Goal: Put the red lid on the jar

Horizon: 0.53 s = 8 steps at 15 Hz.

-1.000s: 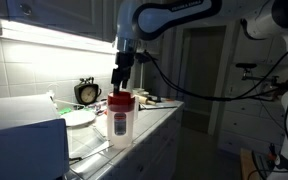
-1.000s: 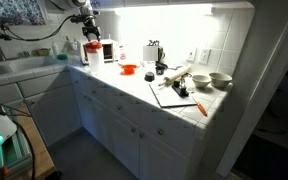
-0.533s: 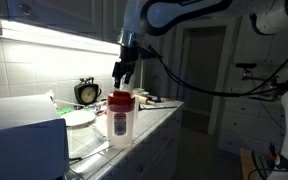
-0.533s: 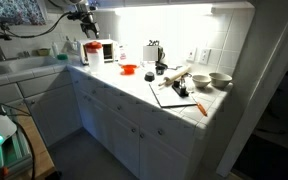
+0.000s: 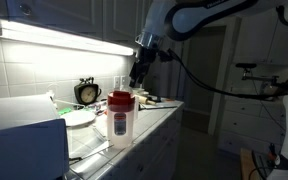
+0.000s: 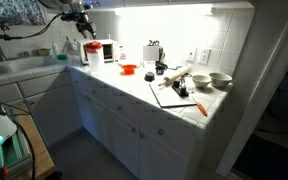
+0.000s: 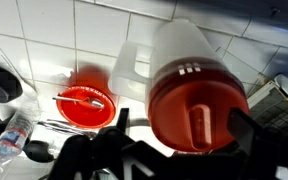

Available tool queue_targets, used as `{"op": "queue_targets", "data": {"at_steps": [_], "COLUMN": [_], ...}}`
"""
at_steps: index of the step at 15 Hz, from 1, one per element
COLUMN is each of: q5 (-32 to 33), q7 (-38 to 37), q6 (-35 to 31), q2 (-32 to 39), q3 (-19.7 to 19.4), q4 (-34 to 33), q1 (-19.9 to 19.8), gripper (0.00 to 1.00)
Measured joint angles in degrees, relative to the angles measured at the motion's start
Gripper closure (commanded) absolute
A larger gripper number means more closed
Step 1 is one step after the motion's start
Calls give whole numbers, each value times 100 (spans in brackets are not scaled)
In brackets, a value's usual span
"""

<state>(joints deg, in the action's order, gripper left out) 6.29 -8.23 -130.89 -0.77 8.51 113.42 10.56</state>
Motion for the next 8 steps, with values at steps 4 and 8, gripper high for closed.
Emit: {"op": "queue_targets", "data": {"at_steps": [4,8], "q5": [-545,-933], "q7": [481,1035], "q6": [25,27], "q2": [-587,-1077], "q3": [-128,-314], "q4": [693,1195], "q1": [-147,-183], "gripper": [0,0]}}
